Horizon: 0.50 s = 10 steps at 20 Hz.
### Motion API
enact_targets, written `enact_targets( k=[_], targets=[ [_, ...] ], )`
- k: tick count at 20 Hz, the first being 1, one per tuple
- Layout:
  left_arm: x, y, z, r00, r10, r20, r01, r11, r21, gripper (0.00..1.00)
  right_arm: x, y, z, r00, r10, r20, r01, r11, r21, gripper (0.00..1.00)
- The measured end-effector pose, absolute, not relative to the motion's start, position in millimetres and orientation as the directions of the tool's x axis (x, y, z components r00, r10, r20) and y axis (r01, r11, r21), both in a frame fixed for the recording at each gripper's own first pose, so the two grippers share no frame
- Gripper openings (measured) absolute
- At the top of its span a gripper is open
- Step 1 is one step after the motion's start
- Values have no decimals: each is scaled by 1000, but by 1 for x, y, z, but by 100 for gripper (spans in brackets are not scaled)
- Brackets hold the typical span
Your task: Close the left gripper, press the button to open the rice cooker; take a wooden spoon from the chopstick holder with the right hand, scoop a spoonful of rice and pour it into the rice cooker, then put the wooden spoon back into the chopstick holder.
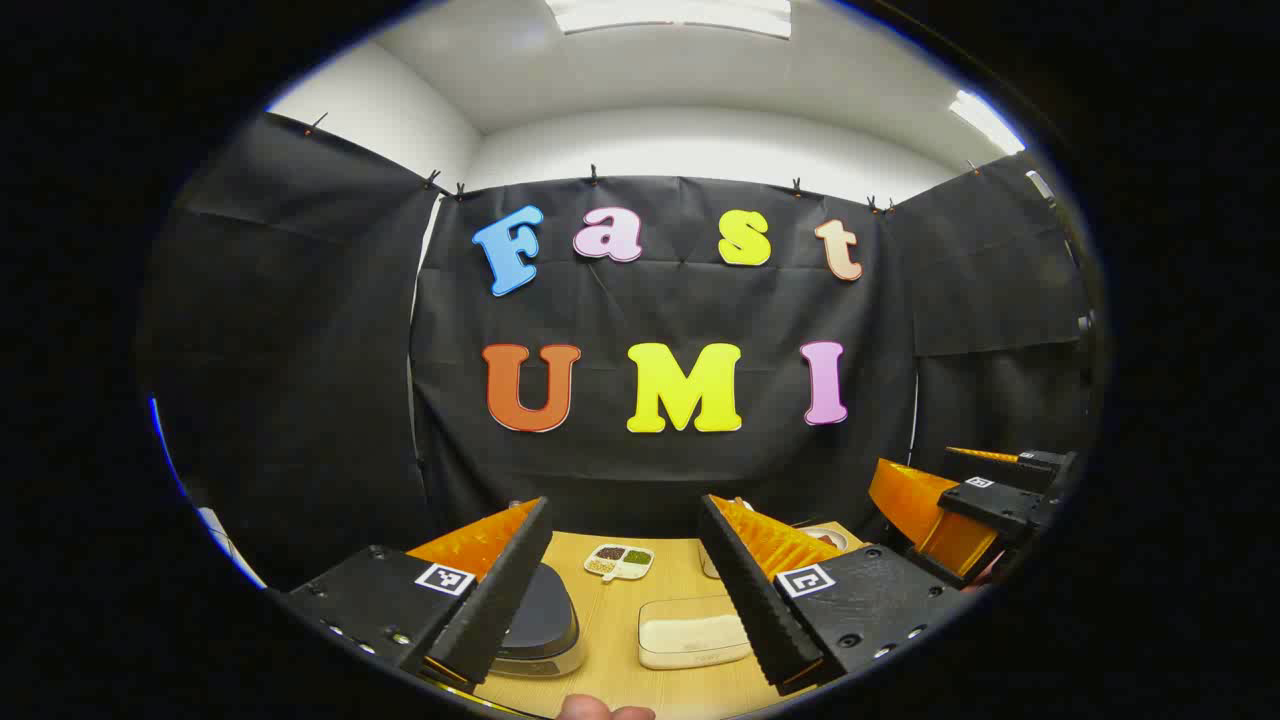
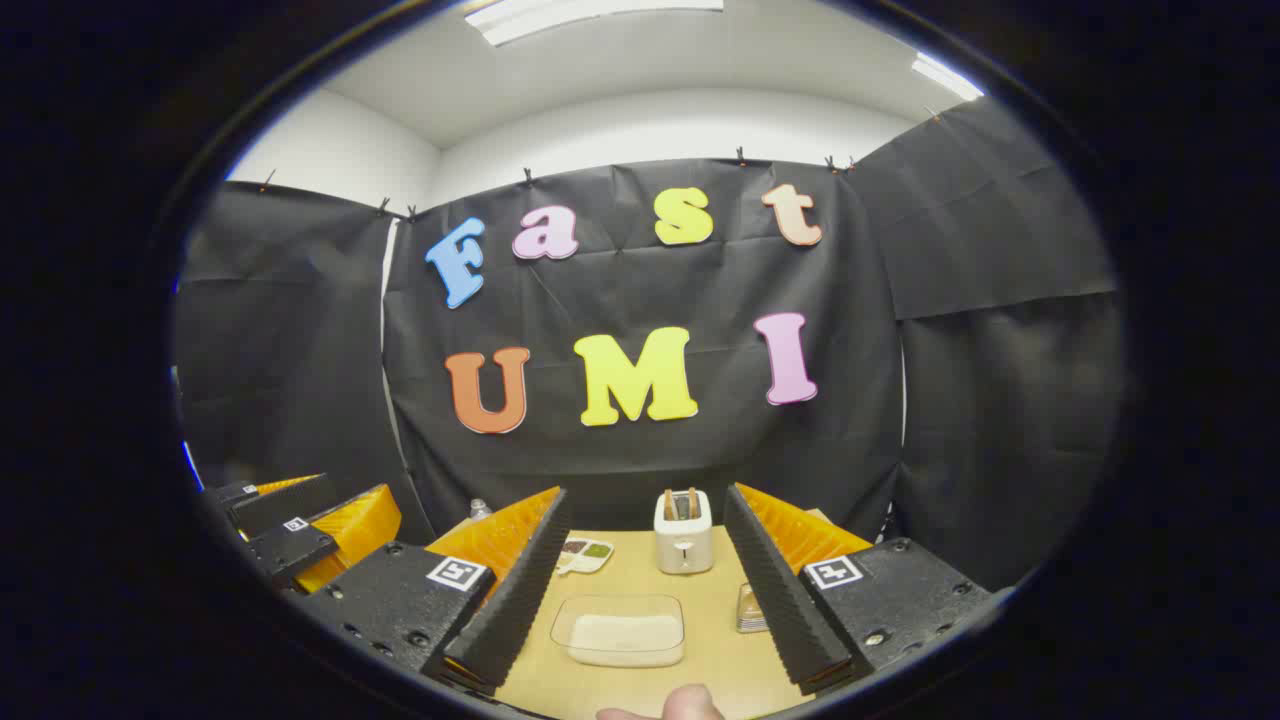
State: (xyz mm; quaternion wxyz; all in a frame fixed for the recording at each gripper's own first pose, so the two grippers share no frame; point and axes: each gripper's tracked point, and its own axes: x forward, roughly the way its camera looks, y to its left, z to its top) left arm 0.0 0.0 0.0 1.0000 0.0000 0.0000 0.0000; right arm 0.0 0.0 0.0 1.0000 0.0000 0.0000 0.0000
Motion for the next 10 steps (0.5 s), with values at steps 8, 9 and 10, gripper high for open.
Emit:
enact_targets(
  k=[8,9,10],
  targets=[
    [-2,8,1,999,32,-2,-32,999,7,94,3,1,-1,1000,14,-6,-14,1000,7,100],
    [-2,8,2,999,32,-2,-32,999,9,94,4,0,-2,1000,15,-9,-14,1000,8,100],
    [-3,7,1,1000,29,-1,-29,999,13,94,6,1,-4,1000,15,-15,-15,1000,8,97]
  ],
)
